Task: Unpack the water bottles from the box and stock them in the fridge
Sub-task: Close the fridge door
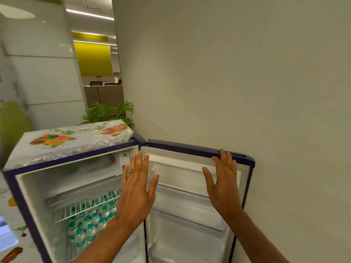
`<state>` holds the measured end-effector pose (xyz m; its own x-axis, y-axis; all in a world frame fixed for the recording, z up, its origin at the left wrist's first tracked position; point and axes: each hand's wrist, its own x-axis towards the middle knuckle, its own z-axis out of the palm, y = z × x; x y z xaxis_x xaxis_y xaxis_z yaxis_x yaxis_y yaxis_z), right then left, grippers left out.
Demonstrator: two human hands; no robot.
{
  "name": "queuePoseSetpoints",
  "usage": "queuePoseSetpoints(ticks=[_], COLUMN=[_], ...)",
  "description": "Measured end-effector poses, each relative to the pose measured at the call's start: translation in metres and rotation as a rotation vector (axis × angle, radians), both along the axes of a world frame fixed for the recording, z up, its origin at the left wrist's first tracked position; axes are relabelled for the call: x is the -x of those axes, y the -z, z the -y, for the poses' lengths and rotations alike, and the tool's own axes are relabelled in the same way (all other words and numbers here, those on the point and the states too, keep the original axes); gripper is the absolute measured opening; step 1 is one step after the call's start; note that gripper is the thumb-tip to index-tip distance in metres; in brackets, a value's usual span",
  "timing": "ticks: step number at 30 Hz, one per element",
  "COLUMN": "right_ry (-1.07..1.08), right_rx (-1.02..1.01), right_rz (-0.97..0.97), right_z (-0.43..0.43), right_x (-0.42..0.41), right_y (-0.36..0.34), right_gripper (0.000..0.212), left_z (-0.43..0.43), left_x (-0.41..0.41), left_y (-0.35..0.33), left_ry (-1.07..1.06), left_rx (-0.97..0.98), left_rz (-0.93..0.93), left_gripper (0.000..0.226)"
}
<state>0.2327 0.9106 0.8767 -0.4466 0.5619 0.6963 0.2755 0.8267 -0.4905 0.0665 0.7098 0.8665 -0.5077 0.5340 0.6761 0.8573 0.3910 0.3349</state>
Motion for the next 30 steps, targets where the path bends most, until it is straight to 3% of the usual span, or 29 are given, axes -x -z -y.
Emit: queuePoseSetpoints(ticks=[11, 27, 30], right_ry=[0.099, 0.204, 0.216], right_rx=[-0.043, 0.025, 0.044], right_rz=[0.131, 0.378, 0.41], right_z=[-0.082, -0.131, -0.138], right_x=[-0.001, 0.029, 0.03], right_y=[0.02, 0.027, 0.032], right_gripper=[0.068, 0.107, 0.106], left_z=[-0.087, -0.18, -0.195], left_x=[-0.016, 0.005, 0.005], left_y=[0.002, 0.006, 0.006], left_ry=[0.038, 0.193, 0.204], left_rx=[0.119, 0.384, 0.428], left_rz=[0.055, 0.193, 0.196], left_gripper=[0.071, 0.116, 0.124])
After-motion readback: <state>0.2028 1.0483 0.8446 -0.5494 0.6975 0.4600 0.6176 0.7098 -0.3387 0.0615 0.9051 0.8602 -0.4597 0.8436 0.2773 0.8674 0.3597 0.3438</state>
